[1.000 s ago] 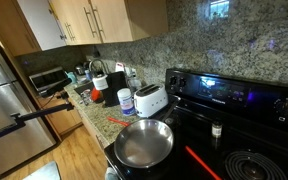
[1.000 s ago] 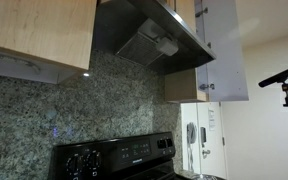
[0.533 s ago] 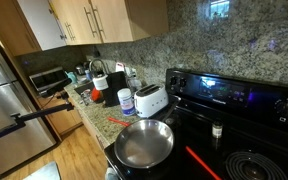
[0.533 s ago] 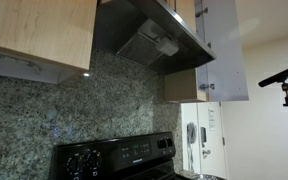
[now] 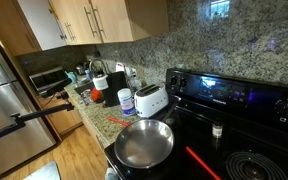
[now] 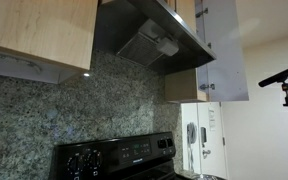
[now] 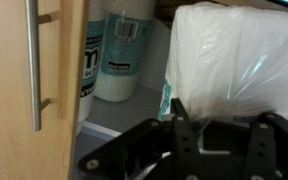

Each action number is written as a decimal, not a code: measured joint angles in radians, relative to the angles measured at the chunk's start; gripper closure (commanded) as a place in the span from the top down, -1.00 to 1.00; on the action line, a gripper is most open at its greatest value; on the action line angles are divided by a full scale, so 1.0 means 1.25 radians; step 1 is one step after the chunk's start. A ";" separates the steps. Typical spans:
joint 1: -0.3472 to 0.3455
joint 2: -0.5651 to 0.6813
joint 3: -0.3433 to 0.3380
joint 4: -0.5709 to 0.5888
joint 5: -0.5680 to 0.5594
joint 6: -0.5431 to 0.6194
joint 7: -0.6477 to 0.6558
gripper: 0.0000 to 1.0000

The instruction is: Put the paper towel roll on the stove

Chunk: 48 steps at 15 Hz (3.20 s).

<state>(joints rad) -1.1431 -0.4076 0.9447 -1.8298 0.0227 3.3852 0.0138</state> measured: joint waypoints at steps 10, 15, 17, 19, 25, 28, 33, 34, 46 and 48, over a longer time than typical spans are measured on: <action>0.519 0.007 -0.496 -0.147 -0.166 0.002 -0.132 -1.00; 0.765 -0.043 -0.719 -0.201 -0.195 0.002 -0.147 -1.00; 0.817 -0.068 -0.775 -0.209 -0.199 0.000 -0.147 -1.00; 0.853 -0.089 -0.814 -0.212 -0.202 -0.005 -0.147 -0.98; 0.858 -0.082 -0.818 -0.220 -0.201 -0.009 -0.147 -0.98; 0.858 -0.082 -0.816 -0.221 -0.201 -0.009 -0.147 -0.98; 0.875 -0.083 -0.827 -0.236 -0.202 -0.028 -0.147 -1.00; 0.906 -0.091 -0.846 -0.247 -0.204 -0.049 -0.147 -1.00; 1.268 -0.411 -0.973 -0.394 -0.182 -0.468 -0.374 -1.00; 1.287 -0.466 -0.973 -0.402 -0.168 -0.533 -0.417 -1.00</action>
<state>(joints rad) 0.4658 -0.9896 -0.2712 -2.3319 -0.1874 2.7187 -0.5078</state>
